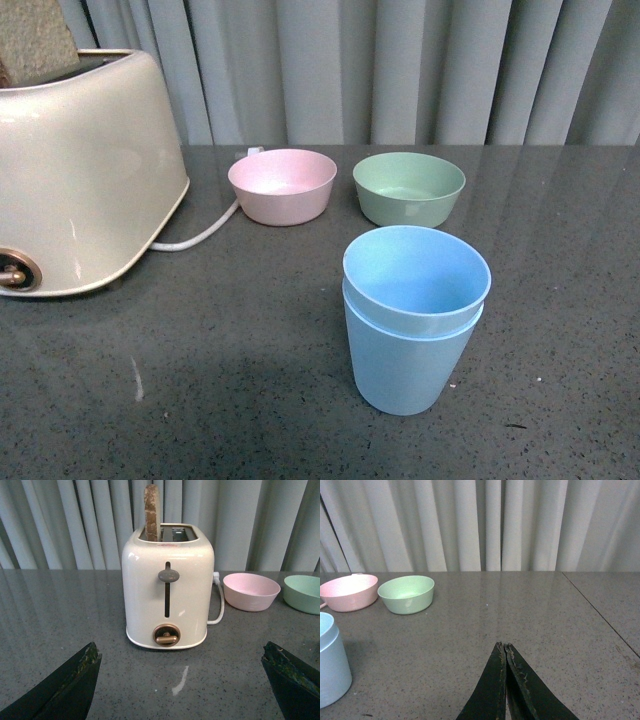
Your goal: Stack blue cups with both arms
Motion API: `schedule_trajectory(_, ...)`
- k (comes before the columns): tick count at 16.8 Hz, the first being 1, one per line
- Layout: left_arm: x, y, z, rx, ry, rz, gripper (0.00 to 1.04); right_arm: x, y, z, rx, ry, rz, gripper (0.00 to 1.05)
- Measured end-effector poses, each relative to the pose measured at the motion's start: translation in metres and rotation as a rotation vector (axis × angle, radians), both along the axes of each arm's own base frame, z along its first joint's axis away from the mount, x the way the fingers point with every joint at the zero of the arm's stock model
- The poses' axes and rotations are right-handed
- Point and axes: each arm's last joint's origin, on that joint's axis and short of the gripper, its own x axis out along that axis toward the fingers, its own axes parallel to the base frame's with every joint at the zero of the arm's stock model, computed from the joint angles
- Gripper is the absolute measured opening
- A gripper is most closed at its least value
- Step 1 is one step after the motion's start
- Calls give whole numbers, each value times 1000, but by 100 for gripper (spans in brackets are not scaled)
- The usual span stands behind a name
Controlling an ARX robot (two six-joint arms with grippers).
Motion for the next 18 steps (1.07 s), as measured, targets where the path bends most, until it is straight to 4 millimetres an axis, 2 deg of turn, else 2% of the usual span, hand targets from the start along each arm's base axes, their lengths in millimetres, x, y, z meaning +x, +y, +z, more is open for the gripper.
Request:
schedule_trajectory(5, 0, 0, 0, 0, 0, 0, 98, 0, 0, 0, 0, 1, 0, 2)
schedule_trajectory(6, 0, 0, 0, 0, 0, 0, 98, 0, 0, 0, 0, 2, 0, 5)
schedule_trajectory(12, 0, 0, 0, 0, 0, 0, 98, 0, 0, 0, 0, 2, 0, 79)
schedule_trajectory(14, 0, 0, 0, 0, 0, 0, 98, 0, 0, 0, 0, 2, 0, 100)
schedule_trajectory(18, 0, 0, 0, 0, 0, 0, 98, 0, 0, 0, 0, 2, 0, 98)
